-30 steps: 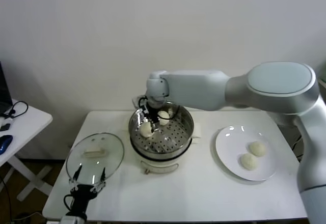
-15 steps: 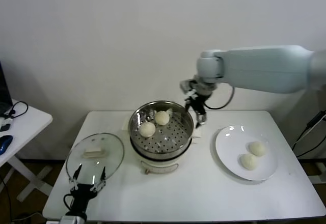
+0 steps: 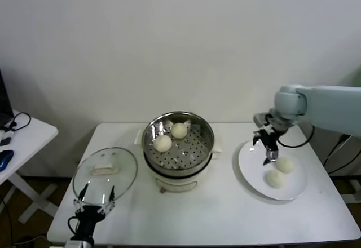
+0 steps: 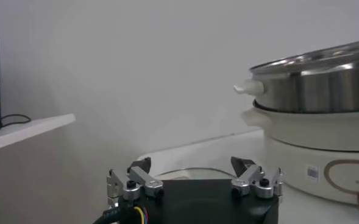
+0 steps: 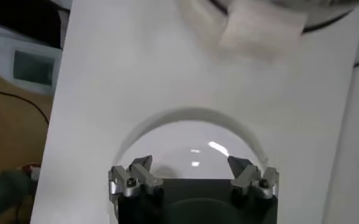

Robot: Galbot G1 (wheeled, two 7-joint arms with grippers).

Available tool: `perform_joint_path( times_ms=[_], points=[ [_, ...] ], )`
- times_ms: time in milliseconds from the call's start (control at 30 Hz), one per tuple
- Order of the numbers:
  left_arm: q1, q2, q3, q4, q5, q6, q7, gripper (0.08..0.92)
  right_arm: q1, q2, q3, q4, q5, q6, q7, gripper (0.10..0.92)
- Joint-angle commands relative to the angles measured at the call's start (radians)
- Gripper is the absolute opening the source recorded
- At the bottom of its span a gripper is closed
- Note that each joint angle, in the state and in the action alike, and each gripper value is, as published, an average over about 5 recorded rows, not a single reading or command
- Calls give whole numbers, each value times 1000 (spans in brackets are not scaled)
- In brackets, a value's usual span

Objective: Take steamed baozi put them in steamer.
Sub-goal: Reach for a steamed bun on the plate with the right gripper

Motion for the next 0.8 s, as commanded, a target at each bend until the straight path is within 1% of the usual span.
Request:
perform_joint_path(
  times_ms=[33,467,800],
  points=[
    [4,-7,-3,0,5,1,0,823,-255,-100,128,-94,-165,9,14,823],
    [9,-20,-4,-1,12,-1,-5,823,-418,-106,307,-189,-254,9,36,823],
    [7,-20,-3,-1,14,1,-5,823,-469,-107,377,-209,-262,-1,43,823]
  ],
)
